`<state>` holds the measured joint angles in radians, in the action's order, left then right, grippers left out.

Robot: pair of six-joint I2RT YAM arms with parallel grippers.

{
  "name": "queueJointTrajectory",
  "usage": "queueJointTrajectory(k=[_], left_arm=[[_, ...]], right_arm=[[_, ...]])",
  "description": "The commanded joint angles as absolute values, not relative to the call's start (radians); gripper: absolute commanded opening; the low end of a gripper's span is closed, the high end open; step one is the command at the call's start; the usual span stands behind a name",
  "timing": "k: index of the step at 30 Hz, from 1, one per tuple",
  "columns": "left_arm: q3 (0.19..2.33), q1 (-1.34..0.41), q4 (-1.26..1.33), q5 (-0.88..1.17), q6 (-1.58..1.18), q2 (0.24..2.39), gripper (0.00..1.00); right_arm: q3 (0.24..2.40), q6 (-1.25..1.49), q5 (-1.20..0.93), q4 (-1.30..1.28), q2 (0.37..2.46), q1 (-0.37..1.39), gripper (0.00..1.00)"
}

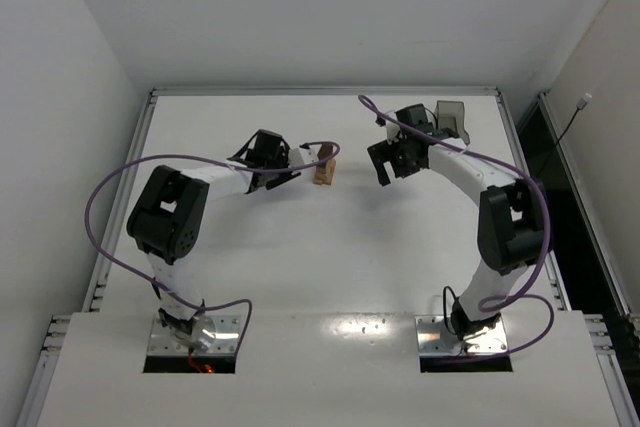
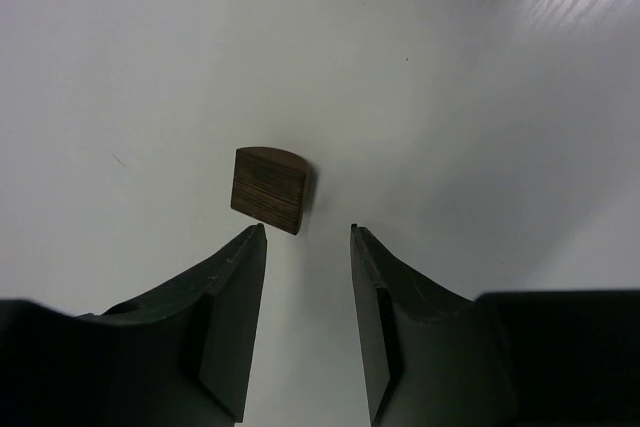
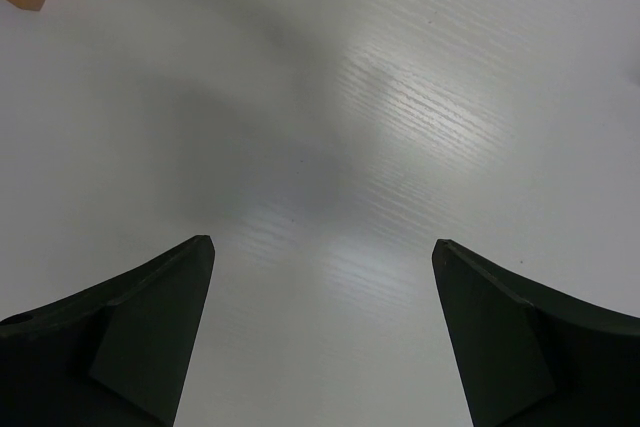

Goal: Build the wood block tower

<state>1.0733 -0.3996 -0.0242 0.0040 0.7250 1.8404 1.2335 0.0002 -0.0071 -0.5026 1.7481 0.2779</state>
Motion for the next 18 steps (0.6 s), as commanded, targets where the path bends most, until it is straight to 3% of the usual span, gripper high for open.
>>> queueJointTrajectory(k=[1,18], left_arm=[[1.117,-0.405,-0.018,0.026,0.729,1.867,0.36],[1.210,-0.396,-0.028,0.005,0.729,1.973,0.37]], right_arm=[[1.264,-0.003,-0.005,-0.482,1.750,0.276,0.88],[1.292,-0.003,-0.014,-0.491,1.799,0.267,0.88]])
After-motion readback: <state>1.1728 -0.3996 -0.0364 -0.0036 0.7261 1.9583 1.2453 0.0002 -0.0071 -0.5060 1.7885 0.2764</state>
